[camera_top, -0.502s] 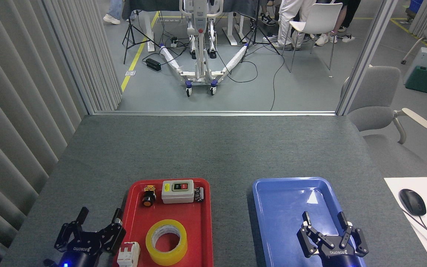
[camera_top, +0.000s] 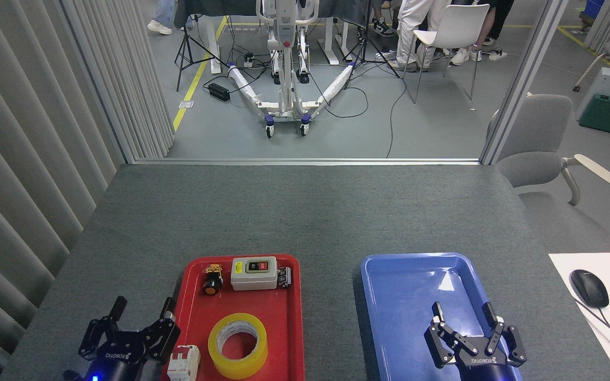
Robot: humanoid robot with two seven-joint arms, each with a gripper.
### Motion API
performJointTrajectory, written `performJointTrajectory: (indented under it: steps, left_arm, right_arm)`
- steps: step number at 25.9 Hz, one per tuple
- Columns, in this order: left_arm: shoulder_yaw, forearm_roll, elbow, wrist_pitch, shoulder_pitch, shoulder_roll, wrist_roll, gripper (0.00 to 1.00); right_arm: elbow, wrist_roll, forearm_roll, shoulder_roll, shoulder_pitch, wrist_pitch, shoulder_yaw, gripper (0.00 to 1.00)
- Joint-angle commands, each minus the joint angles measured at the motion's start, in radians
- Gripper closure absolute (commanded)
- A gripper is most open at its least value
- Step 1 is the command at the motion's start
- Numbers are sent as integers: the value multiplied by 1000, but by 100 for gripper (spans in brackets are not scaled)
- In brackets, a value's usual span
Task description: Place and move tape with both arms
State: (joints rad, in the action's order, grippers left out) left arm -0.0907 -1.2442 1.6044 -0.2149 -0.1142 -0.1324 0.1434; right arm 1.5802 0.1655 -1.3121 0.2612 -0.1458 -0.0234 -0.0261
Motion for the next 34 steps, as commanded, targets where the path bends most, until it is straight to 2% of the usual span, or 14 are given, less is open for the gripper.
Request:
performJointTrajectory:
  steps: [1,3,4,5,7,11,13,15,18,23,34]
  left_arm:
    - [2,2,15,5,8,-1,-10,0]
    - [6,5,15,12,34,-3,-77,0]
    - [17,5,14,11,57,-7,-151,0]
    - [32,5,14,9,74,-9,-238,0]
    - [69,5,22,0,108,-15,-485,0]
    - [120,5,57,-23,199,-64,-949,0]
    - [166,8,58,-38,251,-93,-1107,0]
    - [226,8,57,-69,315,-116,-1206,0]
    - [279,8,9,-138,403,-127,-1275,0]
    - [396,9,-238,-268,551,-133,-1292,0]
    - [413,6,-371,-314,596,-116,-1315,0]
  right_arm:
    - [0,0,-6,1,0,-1,0,0]
    - [-2,0,-6,3,0,-1,2,0]
    - [-3,0,-6,4,0,-1,2,0]
    - [-3,0,-6,4,0,-1,0,0]
    - [-3,0,-6,6,0,-1,2,0]
    - [-5,0,-6,9,0,-1,0,0]
    - [-6,0,-6,9,0,-3,0,0]
    - [-6,0,-6,10,0,-3,0,0]
    - [-8,0,-6,10,0,-1,0,0]
    - [-11,0,-6,12,2,-3,2,0]
    - [-12,0,-24,12,2,-9,-2,0]
